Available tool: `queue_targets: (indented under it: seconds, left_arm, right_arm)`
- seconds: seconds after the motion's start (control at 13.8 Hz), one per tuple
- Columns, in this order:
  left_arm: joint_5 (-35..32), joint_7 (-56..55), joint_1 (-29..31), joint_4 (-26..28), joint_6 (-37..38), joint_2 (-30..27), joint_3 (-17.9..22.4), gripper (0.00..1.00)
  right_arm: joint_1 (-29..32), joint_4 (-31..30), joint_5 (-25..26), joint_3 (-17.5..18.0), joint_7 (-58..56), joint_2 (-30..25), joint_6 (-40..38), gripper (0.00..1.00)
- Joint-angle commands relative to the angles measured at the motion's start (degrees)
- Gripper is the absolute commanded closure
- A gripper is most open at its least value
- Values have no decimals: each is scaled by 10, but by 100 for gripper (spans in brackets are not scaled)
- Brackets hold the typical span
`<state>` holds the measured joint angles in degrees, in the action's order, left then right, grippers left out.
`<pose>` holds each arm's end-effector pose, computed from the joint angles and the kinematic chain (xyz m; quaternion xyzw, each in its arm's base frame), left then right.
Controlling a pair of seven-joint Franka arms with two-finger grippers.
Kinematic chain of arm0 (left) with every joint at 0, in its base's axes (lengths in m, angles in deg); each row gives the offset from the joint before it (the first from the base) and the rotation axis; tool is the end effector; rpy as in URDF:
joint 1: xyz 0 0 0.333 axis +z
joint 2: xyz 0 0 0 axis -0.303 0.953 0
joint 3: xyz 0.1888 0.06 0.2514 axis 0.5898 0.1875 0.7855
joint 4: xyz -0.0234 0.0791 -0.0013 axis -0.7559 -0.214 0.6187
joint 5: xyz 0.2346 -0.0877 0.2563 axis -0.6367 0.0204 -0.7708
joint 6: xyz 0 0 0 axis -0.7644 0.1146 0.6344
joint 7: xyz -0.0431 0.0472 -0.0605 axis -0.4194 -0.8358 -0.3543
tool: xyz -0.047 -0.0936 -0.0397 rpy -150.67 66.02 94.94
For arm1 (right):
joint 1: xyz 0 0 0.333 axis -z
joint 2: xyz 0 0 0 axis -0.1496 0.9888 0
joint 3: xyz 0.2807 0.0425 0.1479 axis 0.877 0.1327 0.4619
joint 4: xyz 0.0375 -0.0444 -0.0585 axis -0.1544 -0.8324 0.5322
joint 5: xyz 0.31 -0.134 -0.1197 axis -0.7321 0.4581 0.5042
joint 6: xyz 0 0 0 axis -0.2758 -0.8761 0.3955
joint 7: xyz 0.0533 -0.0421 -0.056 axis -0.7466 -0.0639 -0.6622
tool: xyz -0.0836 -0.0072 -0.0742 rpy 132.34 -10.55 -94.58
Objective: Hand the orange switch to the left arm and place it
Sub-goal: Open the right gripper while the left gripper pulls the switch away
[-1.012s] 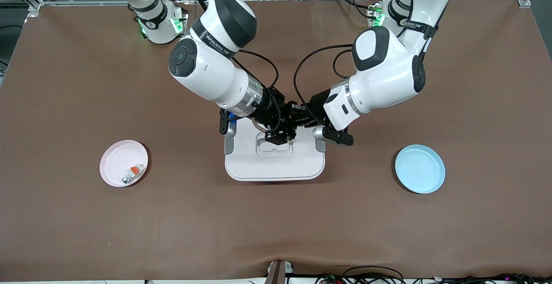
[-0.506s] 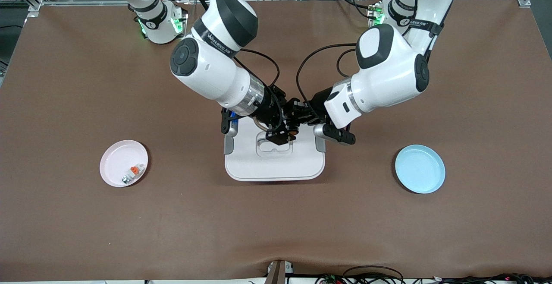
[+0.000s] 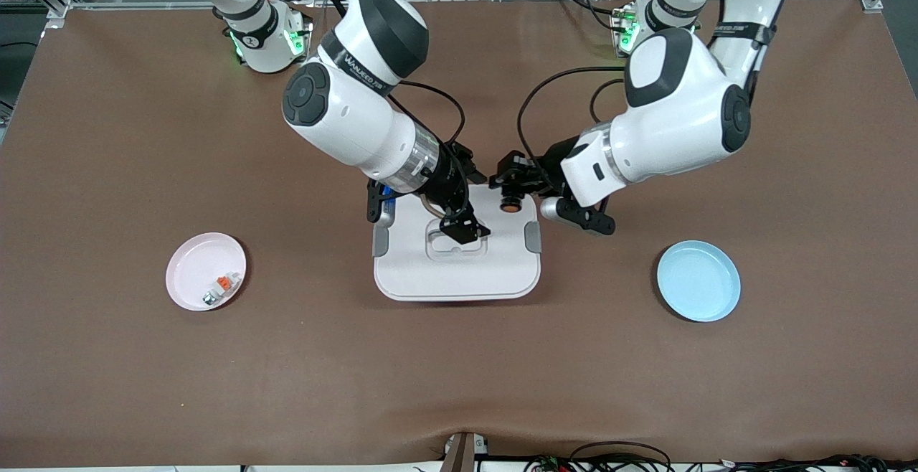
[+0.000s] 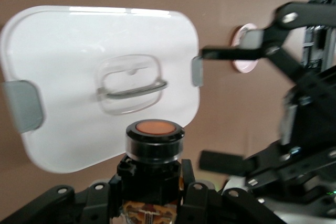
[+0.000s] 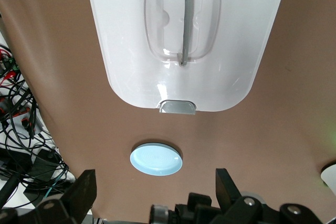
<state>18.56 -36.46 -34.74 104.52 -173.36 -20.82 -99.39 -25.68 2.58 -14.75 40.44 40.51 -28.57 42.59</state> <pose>0.5470 -0.3187 0.4882 0.9435 -0.0539 -0.0530 0.3226 0.5706 0.4526 0.5004 -0.7035 0.6514 0.1690 0.2287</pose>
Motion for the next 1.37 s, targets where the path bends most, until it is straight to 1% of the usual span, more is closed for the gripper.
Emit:
queue_targets:
  seconds: [0.0,0.07,0.29,0.51,0.58,0.65,0.79,0.94,1.08,1.3]
  left_arm:
    - [-72,3,31,11,52,-24,-1,100]
    - [-91,3,45,11,66,-27,0,100]
    - [-165,11,100,11,110,-41,-1,100]
    - [-211,14,159,14,122,-42,-1,100]
    - [-230,14,173,14,122,-40,-2,100]
    - [-249,14,178,14,121,-35,-1,100]
    - [-308,12,192,17,121,-19,-1,100]
    - [-352,5,197,22,109,2,-1,100]
    - [-354,1,215,34,76,23,-1,100]
    - [-354,0,232,83,-20,46,0,100]
  right_arm:
    - [3,16,32,-2,-67,7,-13,0]
    - [3,13,50,-1,-98,6,-26,0]
    - [10,13,86,-3,-224,1,-111,0]
    - [31,11,95,-5,-351,-15,-197,0]
    - [37,5,115,-5,-395,-23,-221,0]
    - [44,-4,138,-5,-442,-32,-240,0]
    - [63,-28,148,-5,-519,-51,-257,0]
    - [88,-40,177,-5,-609,-63,-267,0]
    - [112,-38,210,-4,-684,-66,-288,0]
    - [141,-42,225,-5,-770,-71,-289,0]
